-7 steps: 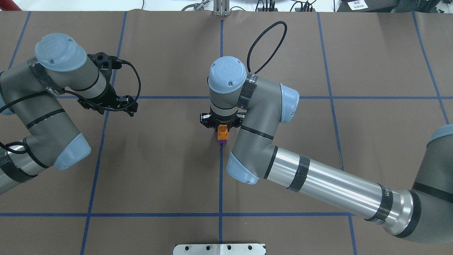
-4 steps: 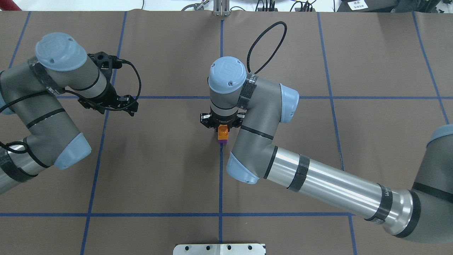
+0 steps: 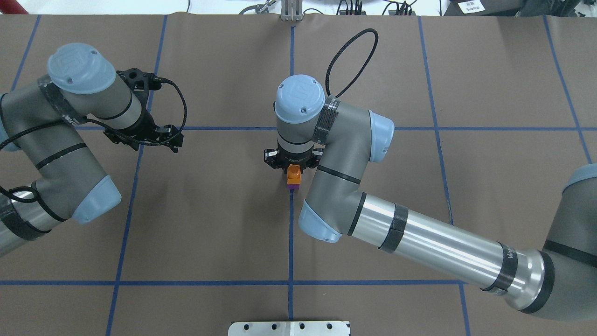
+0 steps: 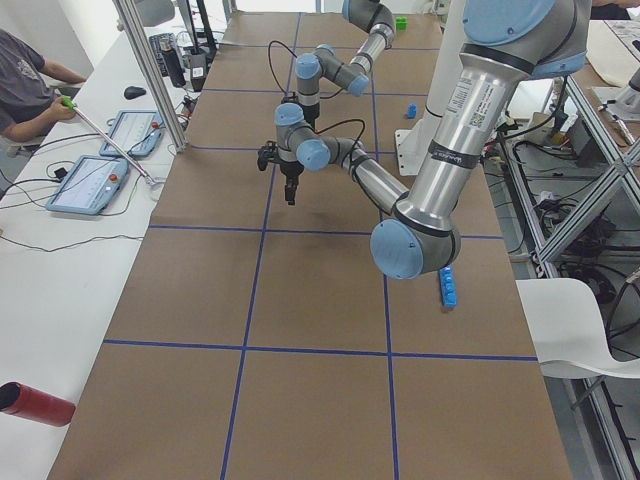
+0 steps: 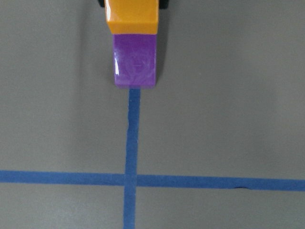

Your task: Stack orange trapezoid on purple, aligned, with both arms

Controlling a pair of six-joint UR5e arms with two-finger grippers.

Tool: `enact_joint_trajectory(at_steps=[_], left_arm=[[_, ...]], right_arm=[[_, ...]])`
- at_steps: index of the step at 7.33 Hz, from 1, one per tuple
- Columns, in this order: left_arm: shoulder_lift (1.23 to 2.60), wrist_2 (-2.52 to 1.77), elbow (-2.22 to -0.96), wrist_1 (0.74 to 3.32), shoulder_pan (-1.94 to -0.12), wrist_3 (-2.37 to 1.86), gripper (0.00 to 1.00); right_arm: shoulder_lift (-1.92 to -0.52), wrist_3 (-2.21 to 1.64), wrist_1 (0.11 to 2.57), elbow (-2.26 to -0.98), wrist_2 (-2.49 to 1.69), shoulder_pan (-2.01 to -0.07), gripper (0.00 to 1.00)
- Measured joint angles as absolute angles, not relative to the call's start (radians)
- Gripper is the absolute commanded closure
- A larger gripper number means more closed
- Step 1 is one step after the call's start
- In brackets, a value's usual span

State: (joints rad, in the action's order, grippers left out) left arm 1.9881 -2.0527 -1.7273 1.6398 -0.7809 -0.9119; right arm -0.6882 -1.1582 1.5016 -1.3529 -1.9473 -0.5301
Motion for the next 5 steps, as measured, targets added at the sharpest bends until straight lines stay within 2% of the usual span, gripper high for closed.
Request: enact_joint_trajectory(at_steps=[3, 5], left_arm=[[1.989, -2.053, -1.731, 1.639, -0.781, -0.914, 0.00], [1.984, -2.055, -1.744, 1.638, -0.785, -0.912, 0.00]], right_arm=[[-0.684, -1.157, 1.501, -1.368, -1.932, -0.533, 0.00], [-0.694, -1.156, 1.520, -1.431, -1.942, -0.566, 0.00]])
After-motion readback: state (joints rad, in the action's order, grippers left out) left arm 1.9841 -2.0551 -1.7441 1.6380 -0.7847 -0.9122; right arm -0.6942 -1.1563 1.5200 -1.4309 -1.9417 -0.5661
